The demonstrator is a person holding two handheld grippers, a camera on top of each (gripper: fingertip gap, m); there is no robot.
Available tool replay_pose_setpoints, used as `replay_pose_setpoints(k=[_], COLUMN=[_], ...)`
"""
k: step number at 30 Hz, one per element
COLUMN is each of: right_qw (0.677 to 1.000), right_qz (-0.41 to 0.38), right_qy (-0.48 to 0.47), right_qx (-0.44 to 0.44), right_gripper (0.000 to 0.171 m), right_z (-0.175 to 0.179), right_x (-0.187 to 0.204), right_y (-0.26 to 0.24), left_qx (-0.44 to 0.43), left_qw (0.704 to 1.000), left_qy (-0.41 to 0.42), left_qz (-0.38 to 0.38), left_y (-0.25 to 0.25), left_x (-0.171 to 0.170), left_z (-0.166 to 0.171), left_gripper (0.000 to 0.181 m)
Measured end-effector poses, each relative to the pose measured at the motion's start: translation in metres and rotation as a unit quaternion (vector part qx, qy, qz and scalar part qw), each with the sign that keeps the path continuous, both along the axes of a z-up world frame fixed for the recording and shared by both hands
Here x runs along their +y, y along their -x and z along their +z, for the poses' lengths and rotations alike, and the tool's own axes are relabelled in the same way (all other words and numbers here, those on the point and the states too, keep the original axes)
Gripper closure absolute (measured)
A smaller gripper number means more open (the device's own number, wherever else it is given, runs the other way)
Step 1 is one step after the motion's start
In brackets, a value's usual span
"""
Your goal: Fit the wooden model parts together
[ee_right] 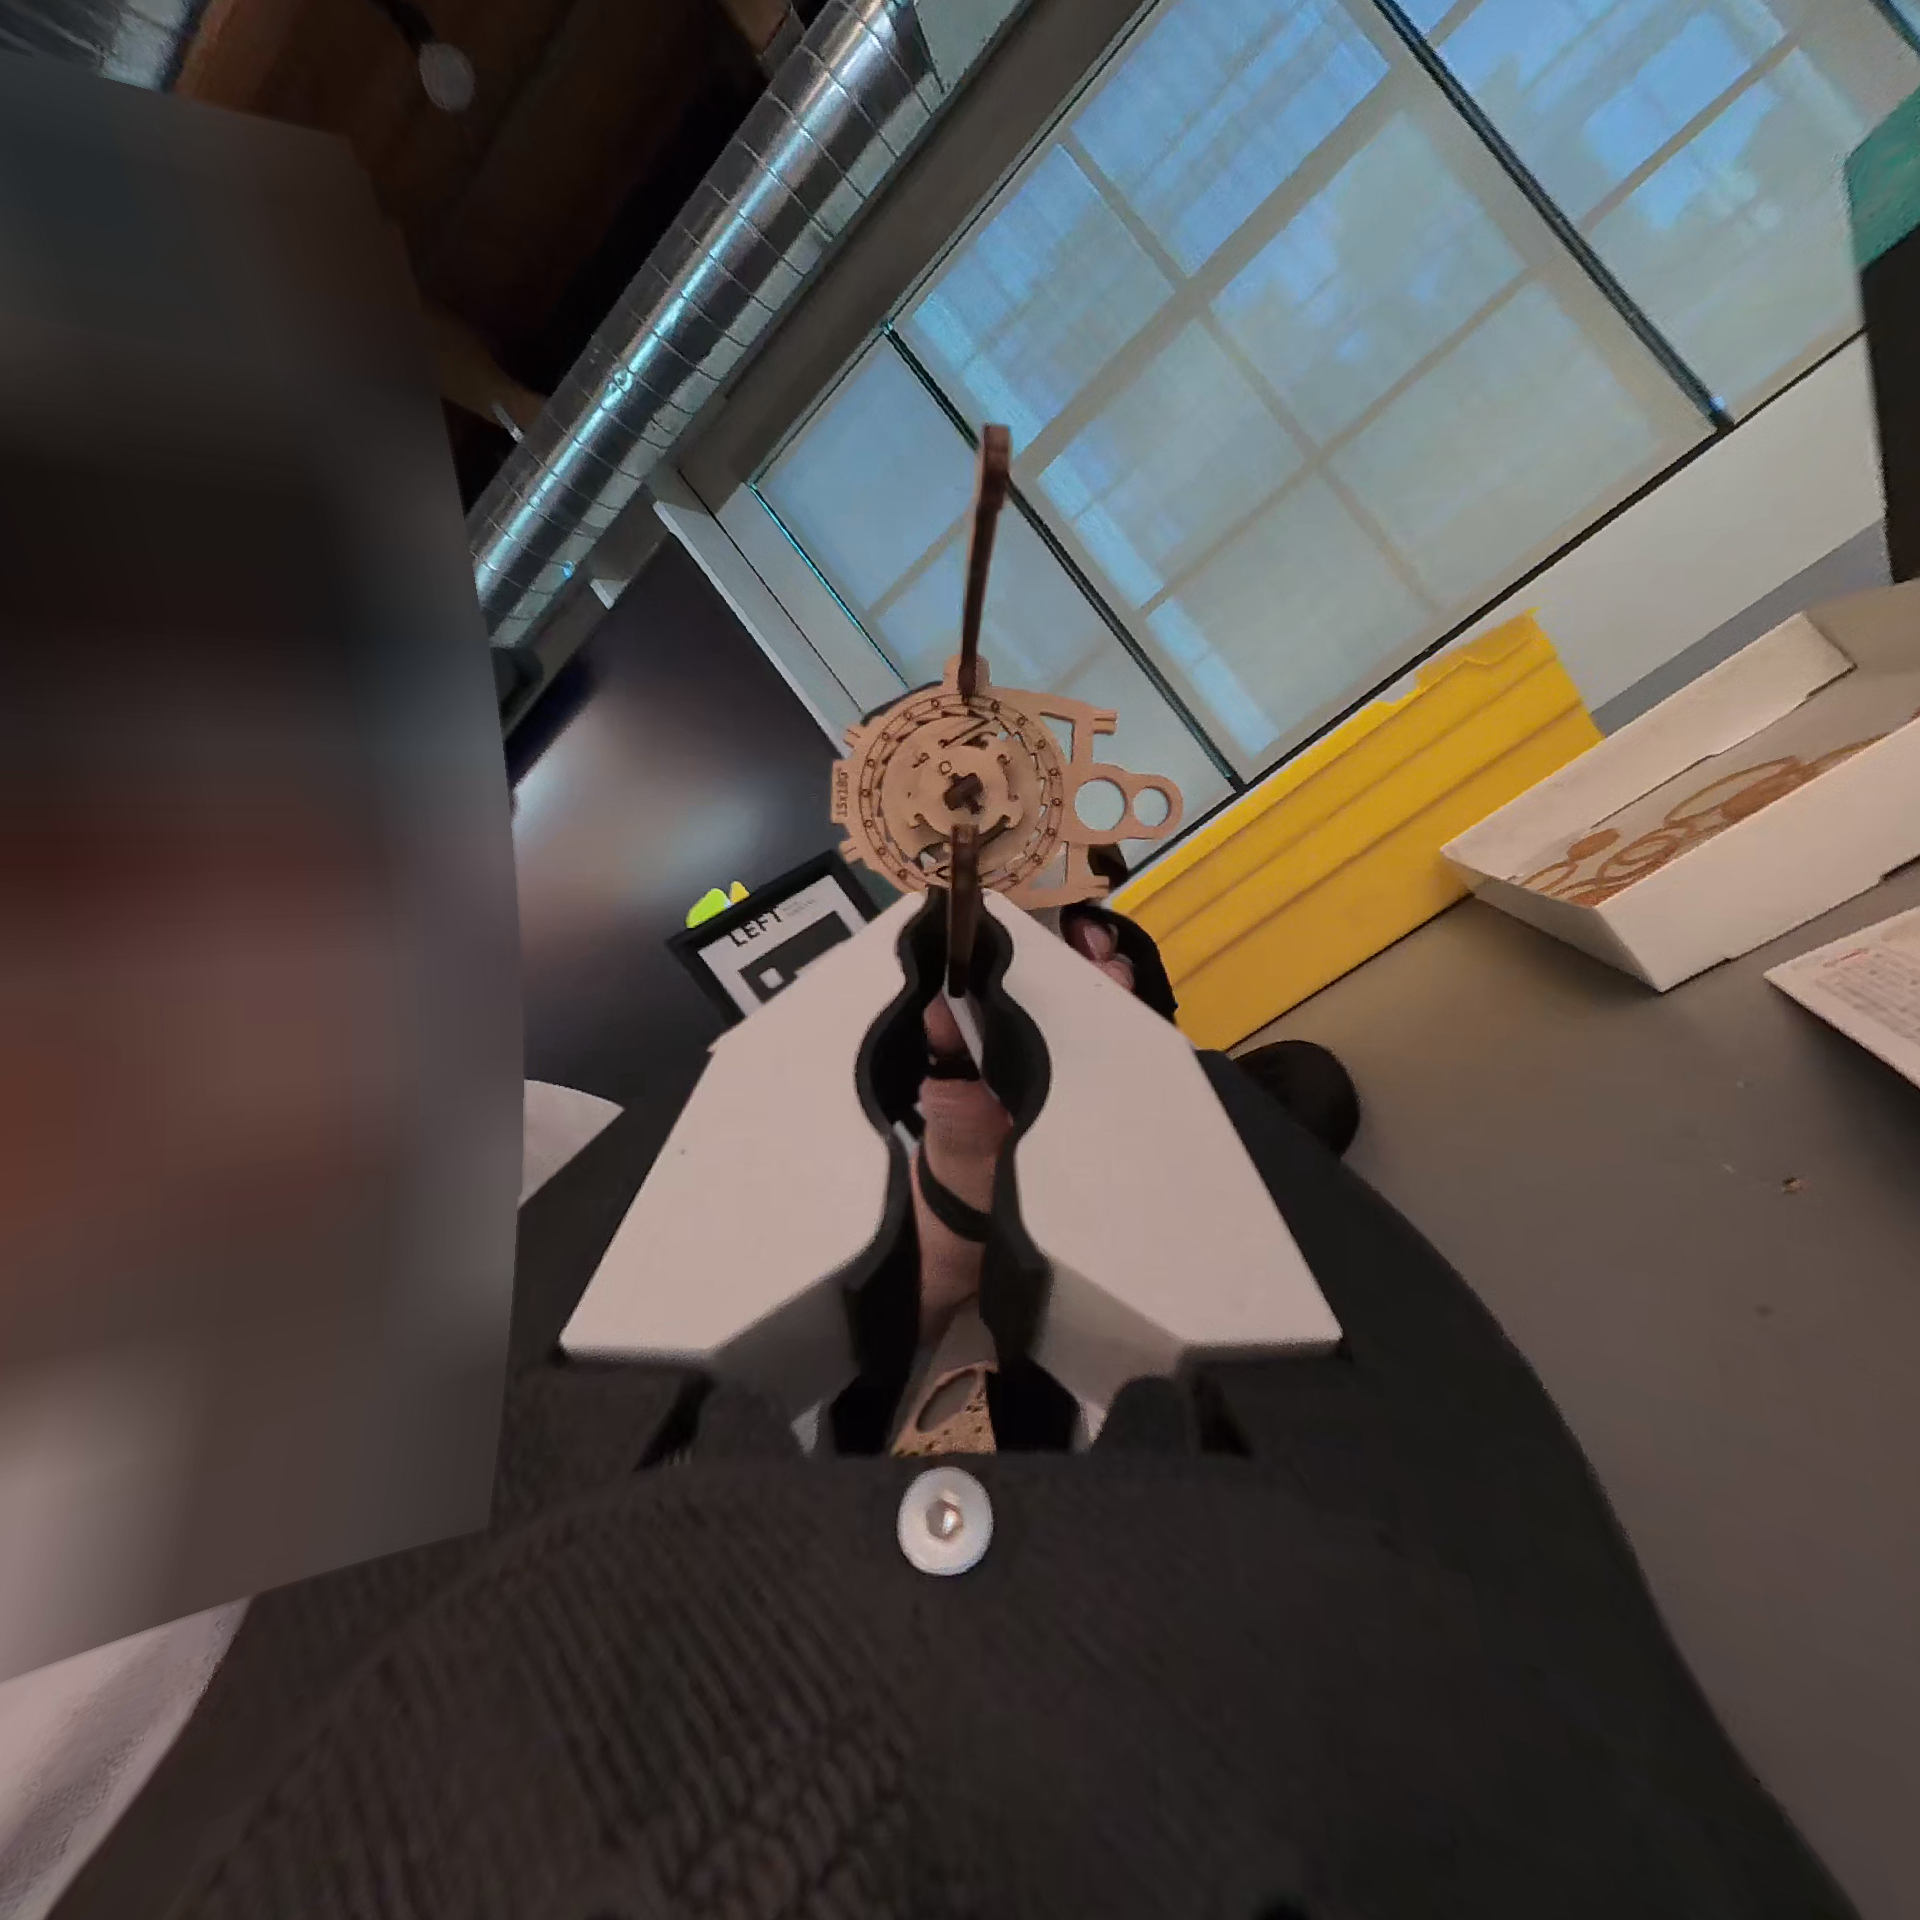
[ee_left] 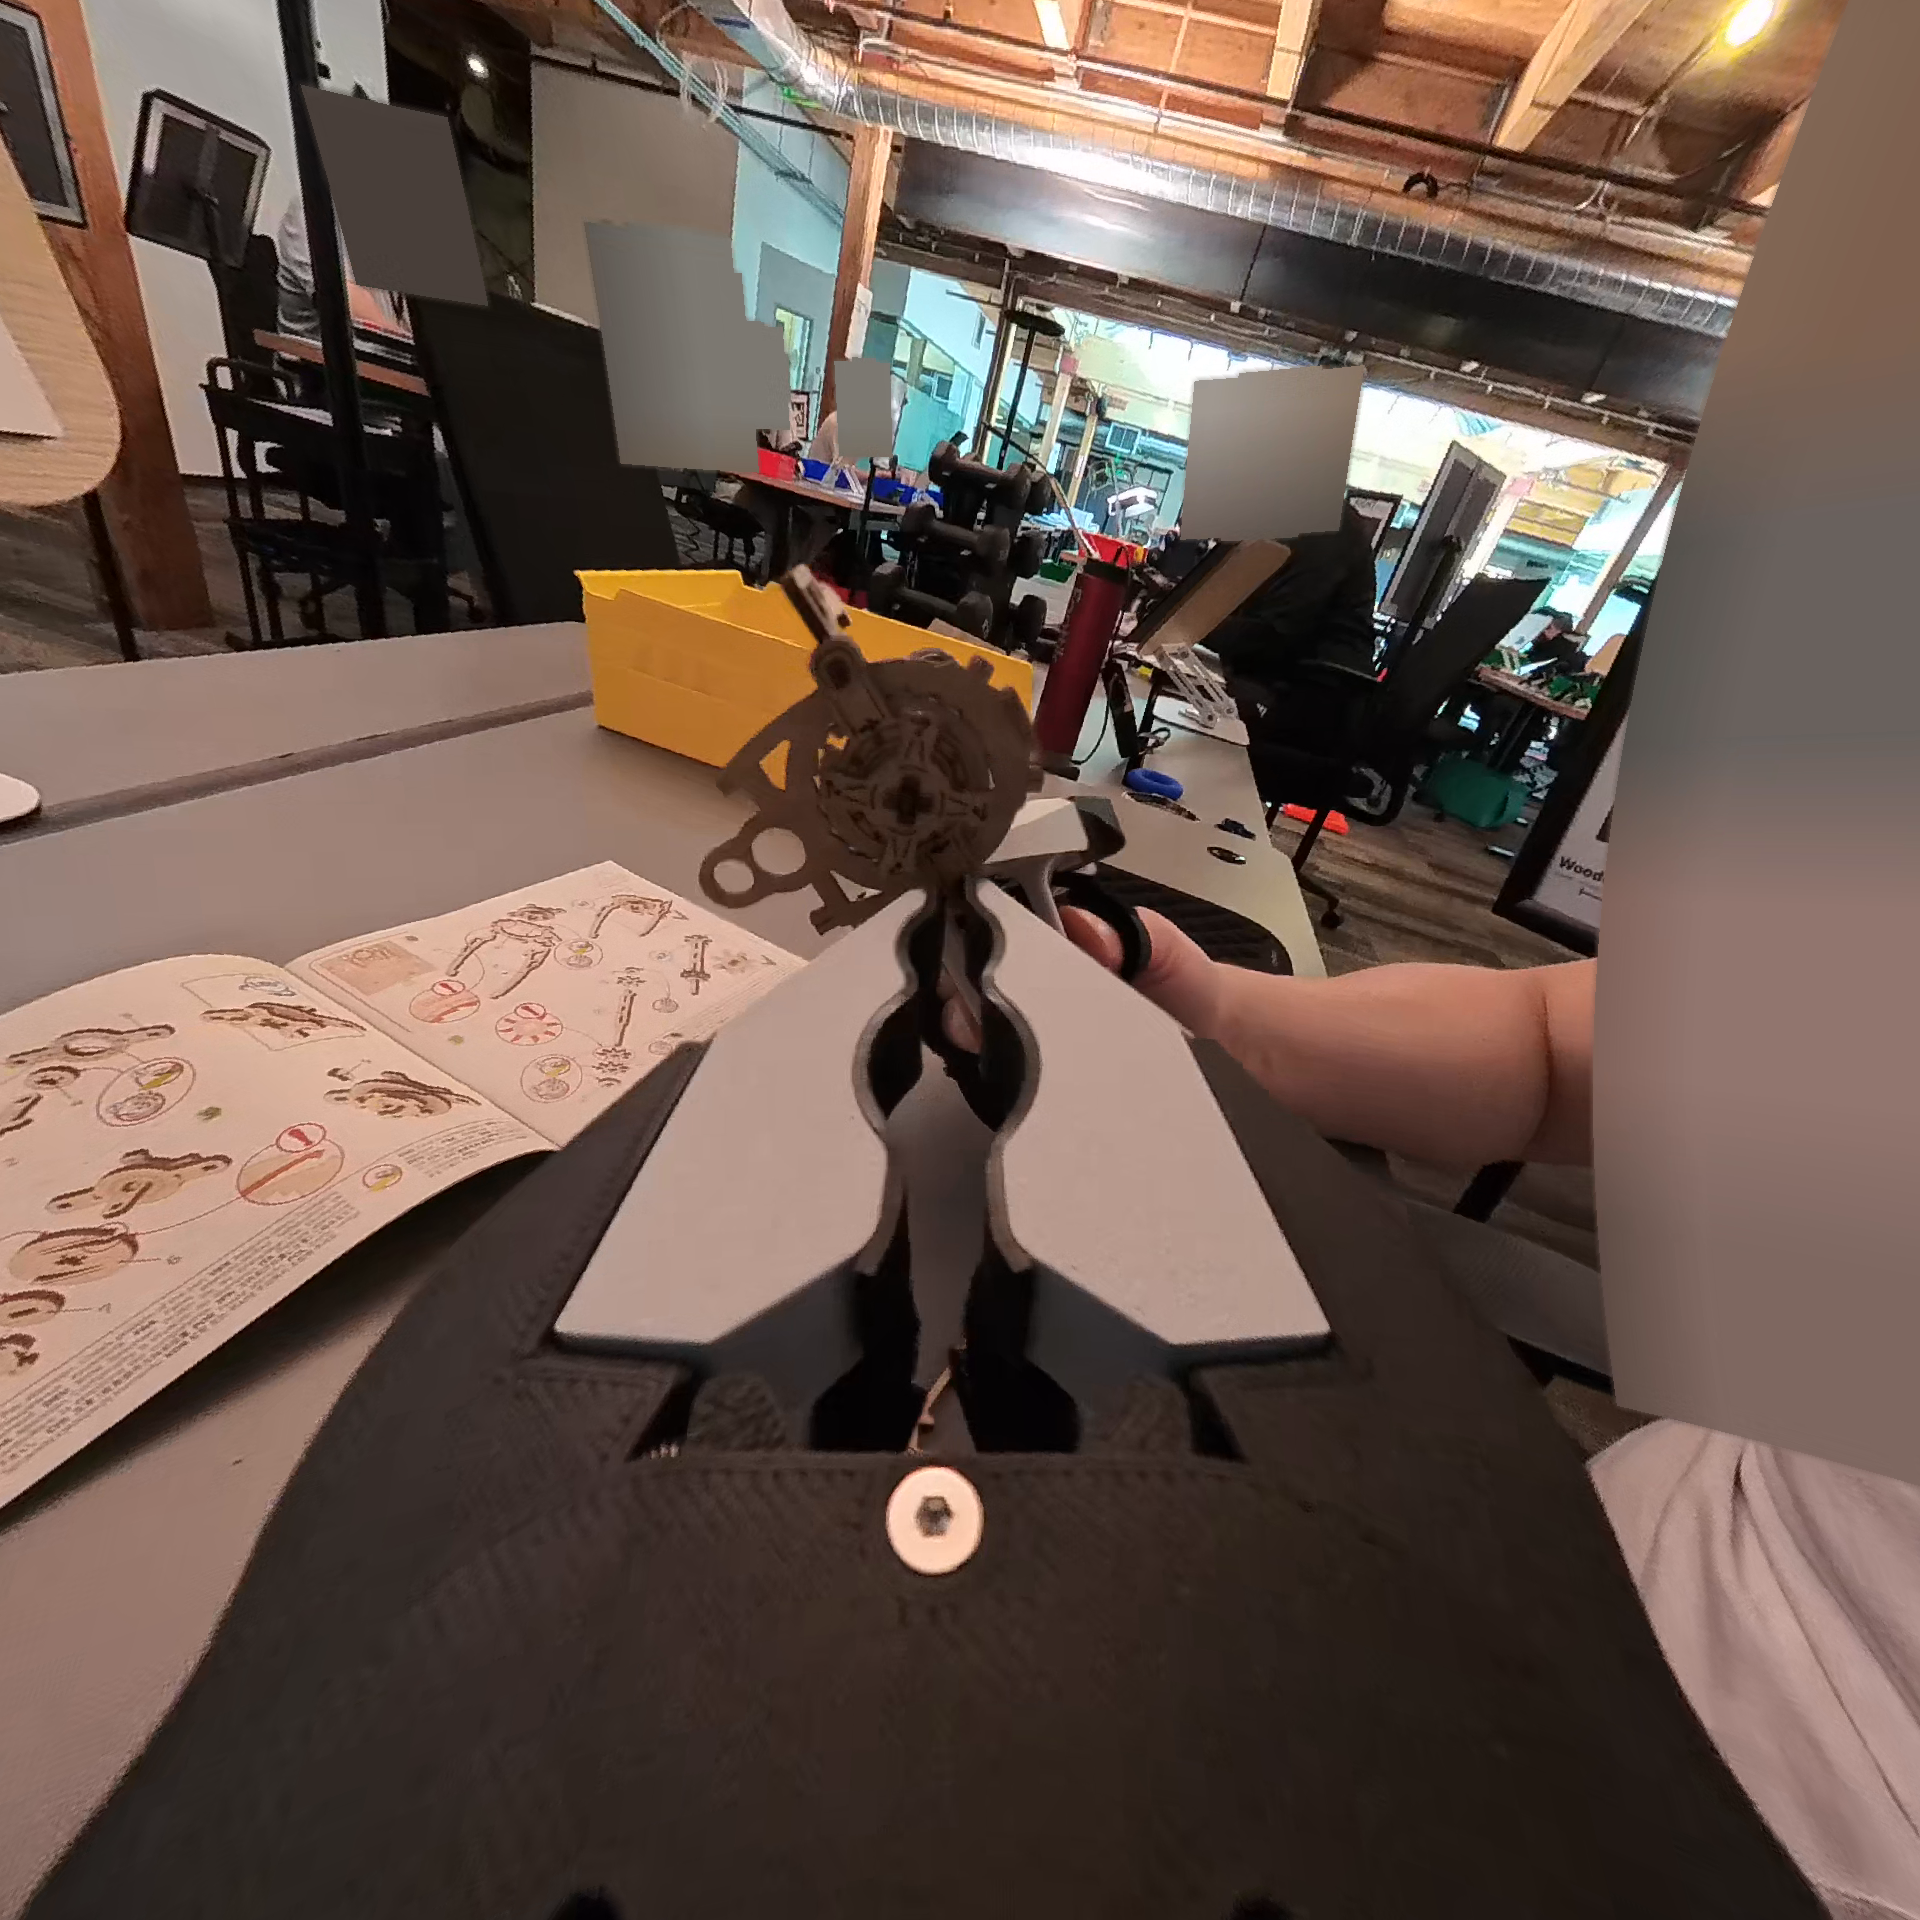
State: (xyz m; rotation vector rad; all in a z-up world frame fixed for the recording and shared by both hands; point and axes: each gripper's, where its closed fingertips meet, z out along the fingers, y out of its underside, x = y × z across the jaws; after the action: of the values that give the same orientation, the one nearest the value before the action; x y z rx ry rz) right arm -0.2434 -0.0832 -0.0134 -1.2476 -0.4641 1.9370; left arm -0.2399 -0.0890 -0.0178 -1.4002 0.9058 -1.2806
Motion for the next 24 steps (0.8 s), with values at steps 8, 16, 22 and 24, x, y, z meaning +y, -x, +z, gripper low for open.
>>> replay_pose_setpoints(k=[8,16,22,24], right_qw=[0.997,0.994,0.989,0.988], right_qz=[-0.045,-0.060,-0.074,-0.077], right_qy=[-0.062,-0.091,-0.116,-0.120], right_qx=[-0.023,-0.030,-0.048,-0.054], right_gripper=[0.171,0.171,0.171,0.170], right_z=[0.007,0.010,0.009,0.009], right_x=[-0.004,-0.007,-0.009,-0.008], right_y=[0.001,-0.001,0.000,0.000], left_qx=[-0.028,-0.033,-0.032,-0.032], left_qw=[0.999,0.999,0.999,0.999], left_qy=[0.015,0.010,0.010,0.013], left_qz=[-0.017,-0.025,-0.027,-0.027], left_y=[0.001,0.000,0.000,-0.001], left_x=[-0.003,-0.006,-0.007,-0.007], left_z=[0.006,0.008,0.007,0.007], left_gripper=[0.181,0.180,0.181,0.181])
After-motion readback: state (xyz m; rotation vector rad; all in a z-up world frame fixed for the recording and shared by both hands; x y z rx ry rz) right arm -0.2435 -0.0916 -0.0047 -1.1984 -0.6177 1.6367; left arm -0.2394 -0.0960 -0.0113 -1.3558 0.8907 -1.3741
